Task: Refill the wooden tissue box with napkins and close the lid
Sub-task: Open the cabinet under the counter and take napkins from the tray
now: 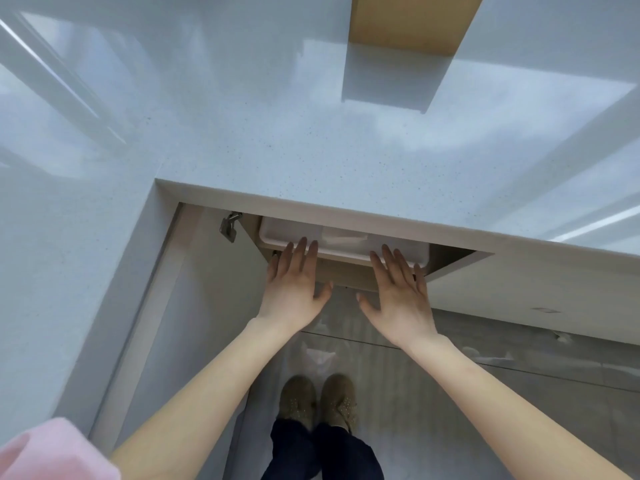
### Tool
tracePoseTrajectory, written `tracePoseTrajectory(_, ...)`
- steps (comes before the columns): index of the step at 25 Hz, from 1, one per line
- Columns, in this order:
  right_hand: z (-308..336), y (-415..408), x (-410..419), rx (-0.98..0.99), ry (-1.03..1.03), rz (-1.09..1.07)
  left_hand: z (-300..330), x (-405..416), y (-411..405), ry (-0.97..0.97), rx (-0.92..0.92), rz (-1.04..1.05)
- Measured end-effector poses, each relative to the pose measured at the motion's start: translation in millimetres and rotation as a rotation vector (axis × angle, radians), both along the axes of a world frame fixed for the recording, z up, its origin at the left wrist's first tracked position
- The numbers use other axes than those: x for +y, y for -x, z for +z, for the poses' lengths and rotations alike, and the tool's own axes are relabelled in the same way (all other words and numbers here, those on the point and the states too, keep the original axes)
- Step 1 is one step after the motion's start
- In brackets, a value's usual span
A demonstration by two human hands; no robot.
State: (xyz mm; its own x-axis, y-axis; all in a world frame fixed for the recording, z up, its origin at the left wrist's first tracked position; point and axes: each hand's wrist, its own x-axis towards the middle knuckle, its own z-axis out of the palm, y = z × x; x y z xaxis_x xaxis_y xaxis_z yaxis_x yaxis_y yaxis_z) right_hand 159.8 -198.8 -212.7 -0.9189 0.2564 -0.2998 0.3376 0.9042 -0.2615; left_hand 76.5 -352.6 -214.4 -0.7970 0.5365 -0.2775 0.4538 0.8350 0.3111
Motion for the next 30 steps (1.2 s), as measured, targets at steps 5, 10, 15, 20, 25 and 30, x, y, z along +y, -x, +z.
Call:
tracePoseTrajectory(5,-30,9,9,0.018,-0.055,0.025,-29,6,14,0.013,0.003,-0.025)
tracePoseTrajectory(10,-75,32,20,0.054,-0.074,0.003,-68,17,34,-0.09,0.011,-0.005)
tracePoseTrajectory(15,-107,61,37,0.115,-0.088,-0.064,-106,40,61,-0.144,-0.049,0.083)
tracePoseTrajectory(20,-128,100,54,0.086,0.075,-0.256,-138,61,86,-0.113,-0.102,0.151)
tracePoseTrajectory(25,-142,131,52,0.03,0.143,-0.379,-153,78,102,-0.121,-0.099,0.264)
tracePoseTrajectory(30,-145,151,48,-0.072,0.237,-0.514,-157,83,104,-0.139,-0.109,0.272)
